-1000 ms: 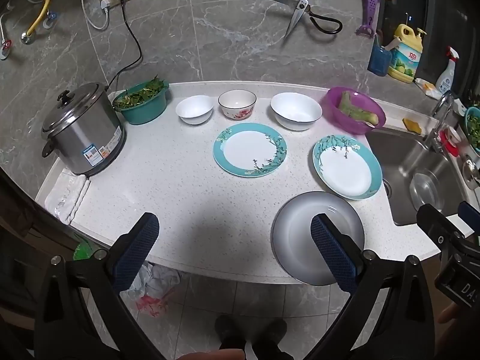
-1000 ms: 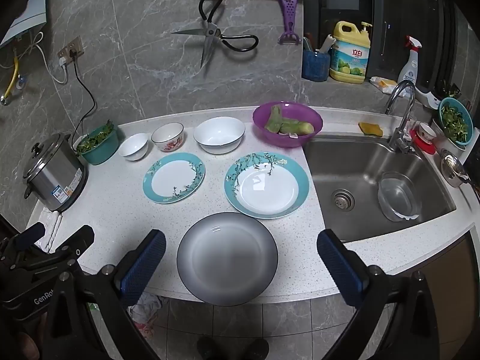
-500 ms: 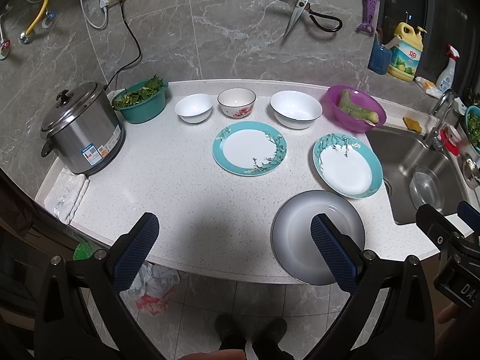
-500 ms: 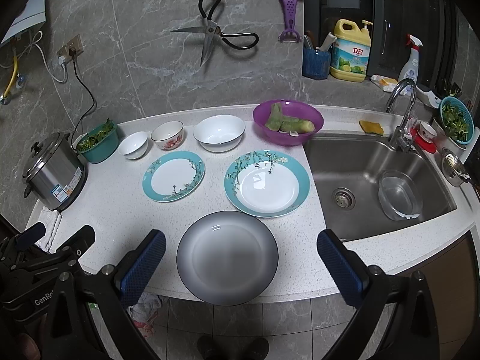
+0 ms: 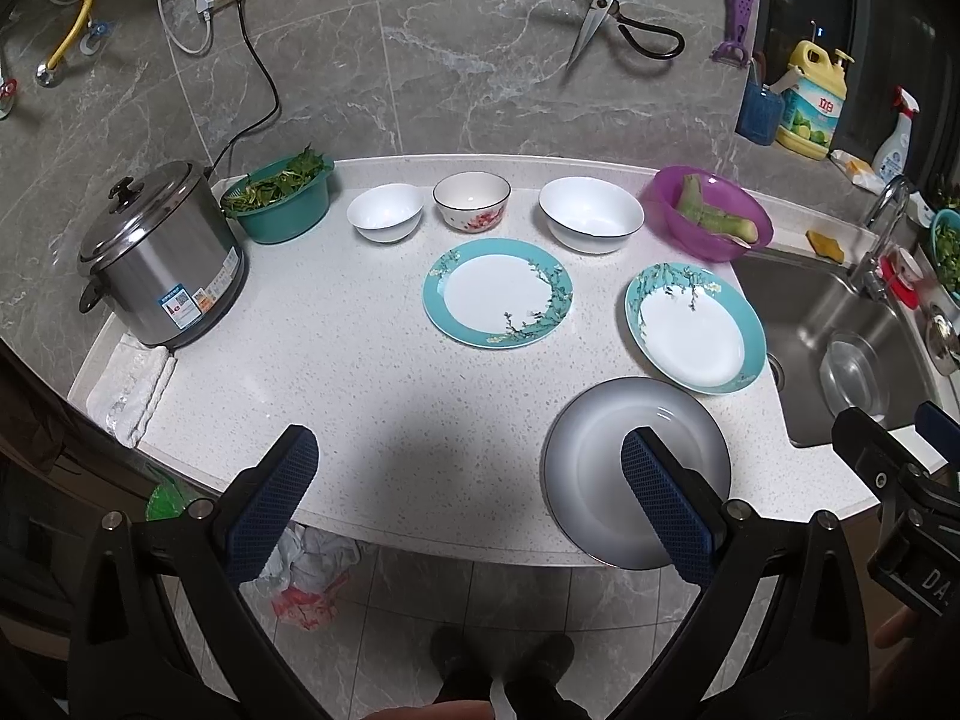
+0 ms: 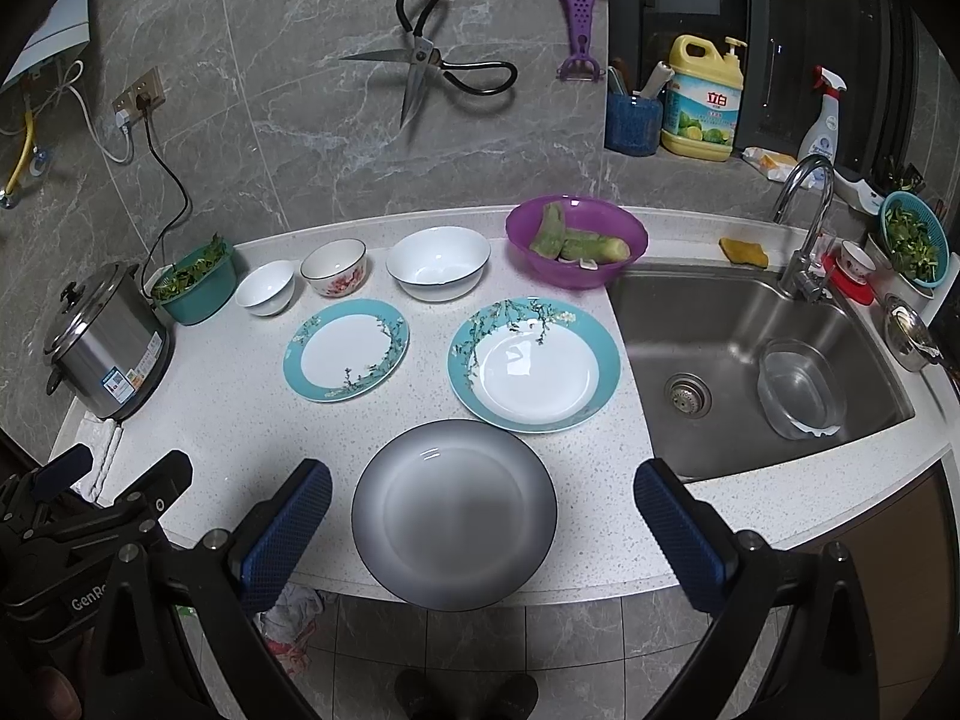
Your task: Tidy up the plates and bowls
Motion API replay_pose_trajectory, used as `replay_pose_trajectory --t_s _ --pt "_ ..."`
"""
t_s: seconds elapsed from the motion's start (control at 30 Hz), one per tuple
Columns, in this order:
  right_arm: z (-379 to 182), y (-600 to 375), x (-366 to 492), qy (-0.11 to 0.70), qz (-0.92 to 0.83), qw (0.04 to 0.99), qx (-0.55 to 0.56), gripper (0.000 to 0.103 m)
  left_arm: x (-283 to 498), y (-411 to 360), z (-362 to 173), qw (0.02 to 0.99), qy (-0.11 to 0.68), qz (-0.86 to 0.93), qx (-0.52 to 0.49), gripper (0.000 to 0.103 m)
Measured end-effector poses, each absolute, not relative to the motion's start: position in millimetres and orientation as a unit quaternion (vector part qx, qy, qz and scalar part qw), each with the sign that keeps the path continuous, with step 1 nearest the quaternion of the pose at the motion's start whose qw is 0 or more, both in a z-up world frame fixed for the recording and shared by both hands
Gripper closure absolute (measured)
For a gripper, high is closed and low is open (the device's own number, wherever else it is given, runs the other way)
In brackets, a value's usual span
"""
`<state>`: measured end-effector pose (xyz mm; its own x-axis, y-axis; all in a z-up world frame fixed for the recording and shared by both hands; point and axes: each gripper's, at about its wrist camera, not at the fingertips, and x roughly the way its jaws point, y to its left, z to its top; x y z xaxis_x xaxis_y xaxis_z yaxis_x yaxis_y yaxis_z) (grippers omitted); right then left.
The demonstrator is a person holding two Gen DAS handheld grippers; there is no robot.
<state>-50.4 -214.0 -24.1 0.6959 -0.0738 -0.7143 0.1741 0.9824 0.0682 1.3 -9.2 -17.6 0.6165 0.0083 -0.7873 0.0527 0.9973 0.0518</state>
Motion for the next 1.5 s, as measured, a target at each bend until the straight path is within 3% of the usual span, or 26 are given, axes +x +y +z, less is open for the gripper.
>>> replay_pose_trajectory --t_s 1.5 --pt "-27.7 -212.3 -52.9 0.389 -0.067 0.917 0.065 0.000 4.6 -8.5 -19.2 0.897 0.441 -0.013 0.033 0.000"
